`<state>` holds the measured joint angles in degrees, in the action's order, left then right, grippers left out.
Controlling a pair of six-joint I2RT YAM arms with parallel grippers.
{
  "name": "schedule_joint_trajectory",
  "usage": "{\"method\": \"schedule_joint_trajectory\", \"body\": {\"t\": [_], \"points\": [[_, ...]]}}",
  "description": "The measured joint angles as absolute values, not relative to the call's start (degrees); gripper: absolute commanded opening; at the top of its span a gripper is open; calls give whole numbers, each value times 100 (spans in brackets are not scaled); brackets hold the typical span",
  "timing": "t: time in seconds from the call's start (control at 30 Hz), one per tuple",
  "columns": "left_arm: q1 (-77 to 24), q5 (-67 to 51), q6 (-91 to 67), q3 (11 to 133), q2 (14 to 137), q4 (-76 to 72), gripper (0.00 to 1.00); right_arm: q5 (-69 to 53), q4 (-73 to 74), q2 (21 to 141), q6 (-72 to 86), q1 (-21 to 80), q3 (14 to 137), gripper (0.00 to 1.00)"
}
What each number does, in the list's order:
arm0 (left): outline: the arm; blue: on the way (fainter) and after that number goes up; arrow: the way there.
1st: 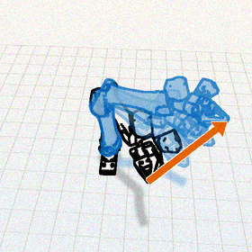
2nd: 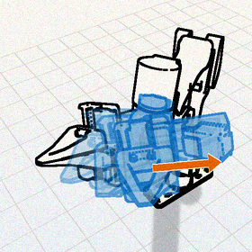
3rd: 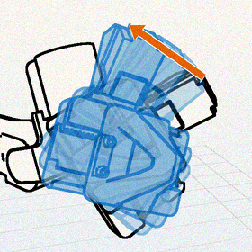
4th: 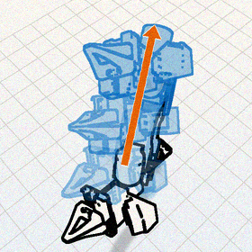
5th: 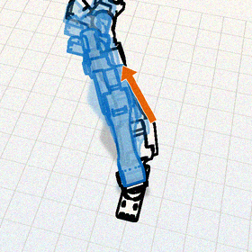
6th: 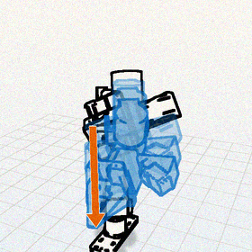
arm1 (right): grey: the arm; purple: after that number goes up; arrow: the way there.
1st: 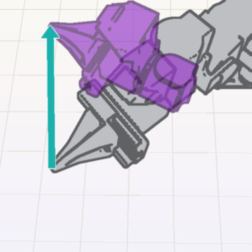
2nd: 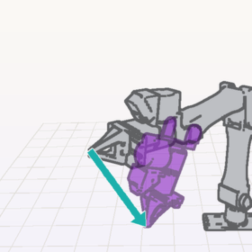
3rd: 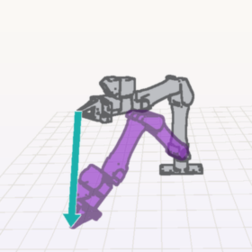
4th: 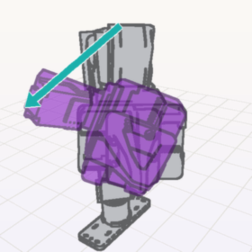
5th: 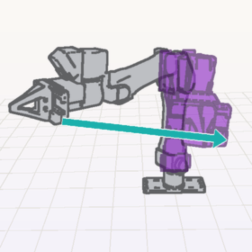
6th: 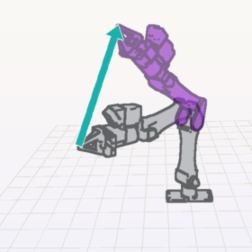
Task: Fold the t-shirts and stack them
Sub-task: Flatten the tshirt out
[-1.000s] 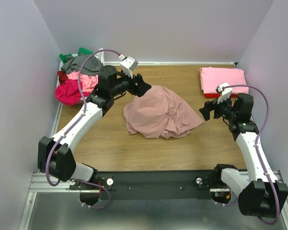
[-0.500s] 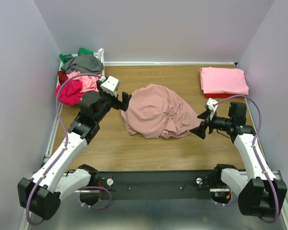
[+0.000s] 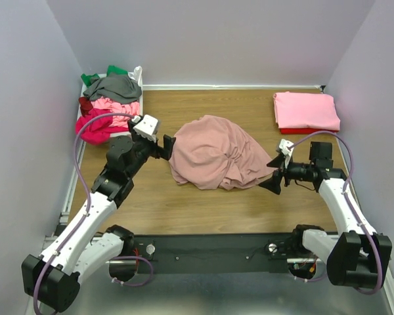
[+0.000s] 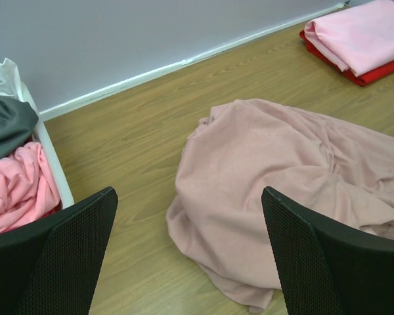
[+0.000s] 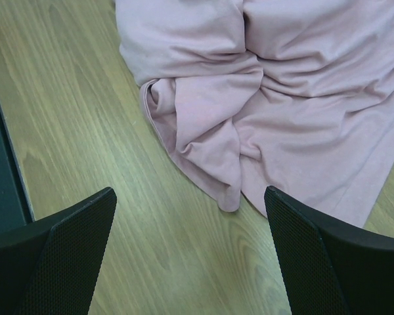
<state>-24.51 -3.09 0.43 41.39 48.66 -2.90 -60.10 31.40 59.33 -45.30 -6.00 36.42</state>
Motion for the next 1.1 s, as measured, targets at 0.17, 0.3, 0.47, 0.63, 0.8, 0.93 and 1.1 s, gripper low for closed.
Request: {"method": "schedule_joint_trajectory", "body": {"t": [0.17,0.3,0.47,0.63,0.8,0.93,1.1], "points": [[-2451,-738,40,4139,5065,-325,94,-6003,3179,6165,-4659,-600,3642,100],[-2451,-1247,-115,4178,5583,-349,88,-5896,3203,6394,-4696,-539,3647,100],[-2451,-1678,-484,4283,6322,-178,82,-5301,3271,6838,-4698,64,3813,100],[-2488,-1876,-1712,4383,6646,198,82,-4431,3262,7424,-4604,1013,4136,100],[-2598,-1778,-3081,3763,6313,99,79,-3701,3127,7902,-4305,1378,4484,100],[-2692,-1592,-3881,3369,6366,3,77,-3129,2893,8254,-4018,1610,4709,99],[-2917,-1374,-4609,3280,6674,-137,77,-2703,2650,8307,-3787,1756,4716,87]]}}
